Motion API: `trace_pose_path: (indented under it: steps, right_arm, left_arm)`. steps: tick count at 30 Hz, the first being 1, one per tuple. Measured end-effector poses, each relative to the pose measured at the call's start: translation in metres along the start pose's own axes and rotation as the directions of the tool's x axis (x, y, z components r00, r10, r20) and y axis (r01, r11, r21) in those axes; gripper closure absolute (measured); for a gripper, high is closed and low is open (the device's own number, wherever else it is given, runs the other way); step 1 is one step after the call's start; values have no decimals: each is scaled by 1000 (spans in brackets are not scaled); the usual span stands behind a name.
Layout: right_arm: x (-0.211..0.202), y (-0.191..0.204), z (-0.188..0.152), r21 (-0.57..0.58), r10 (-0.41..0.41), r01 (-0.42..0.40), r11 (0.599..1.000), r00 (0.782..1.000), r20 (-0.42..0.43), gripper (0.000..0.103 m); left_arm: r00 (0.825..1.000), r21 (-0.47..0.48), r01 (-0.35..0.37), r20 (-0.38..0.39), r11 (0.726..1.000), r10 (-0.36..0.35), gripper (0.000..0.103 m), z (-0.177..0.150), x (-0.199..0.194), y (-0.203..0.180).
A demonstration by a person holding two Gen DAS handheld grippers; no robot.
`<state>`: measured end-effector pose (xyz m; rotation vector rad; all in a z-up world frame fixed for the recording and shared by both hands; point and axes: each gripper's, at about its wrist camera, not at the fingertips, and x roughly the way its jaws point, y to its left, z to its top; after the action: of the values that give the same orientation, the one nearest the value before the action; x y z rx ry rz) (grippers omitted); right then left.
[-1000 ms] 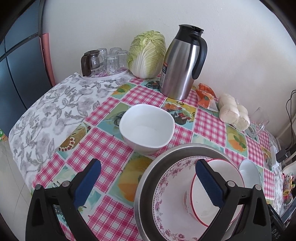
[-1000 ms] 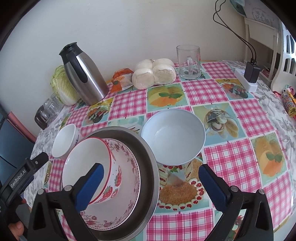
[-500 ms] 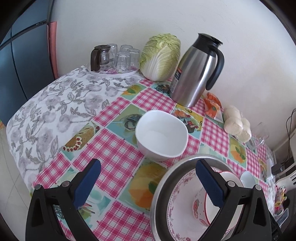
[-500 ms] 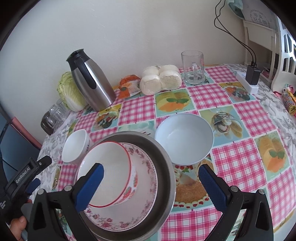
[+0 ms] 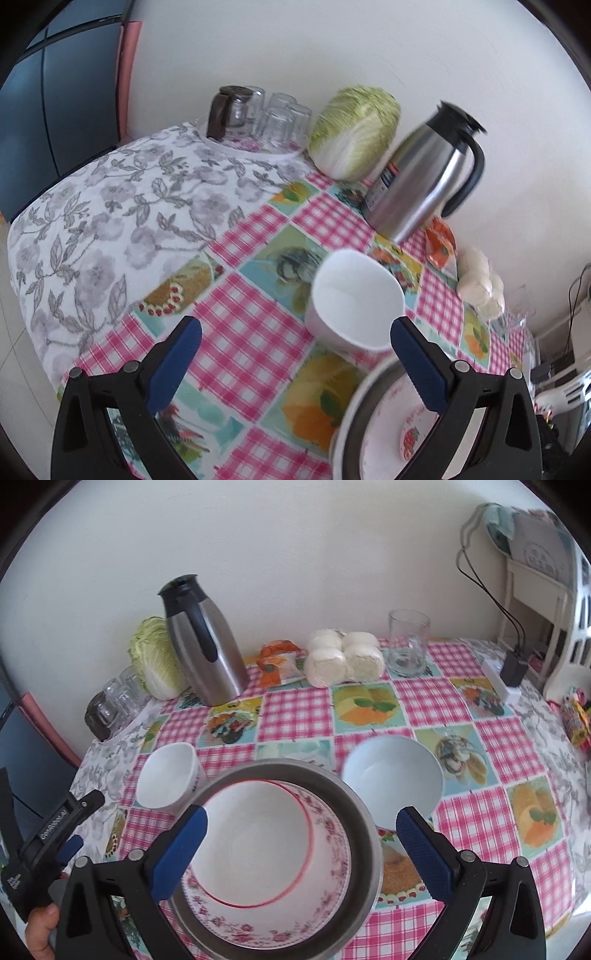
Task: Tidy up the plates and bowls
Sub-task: 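Move the right gripper toward the white square bowl, then close the right gripper on the white square bowl rim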
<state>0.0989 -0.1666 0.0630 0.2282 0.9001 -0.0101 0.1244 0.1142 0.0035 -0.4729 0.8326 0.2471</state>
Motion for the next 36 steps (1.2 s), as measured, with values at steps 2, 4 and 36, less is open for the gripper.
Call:
trace_pose_path:
  steps: [2,4,36]
  right_arm:
    - [1,14,9,-6,31,-31,999,999,-10,0]
    - [2,29,18,-23,54,-54,998,999,-8,0]
    - [141,132,58,-138,-59,23,990,963,-263,12]
  left_arm:
    - [1000,0,-9,20,1000,9,1,5,3,5]
    - [999,-3,-13,32,1000,13,1,10,6,11]
    - [975,-216,119,-159,969,-155,3,18,105,40]
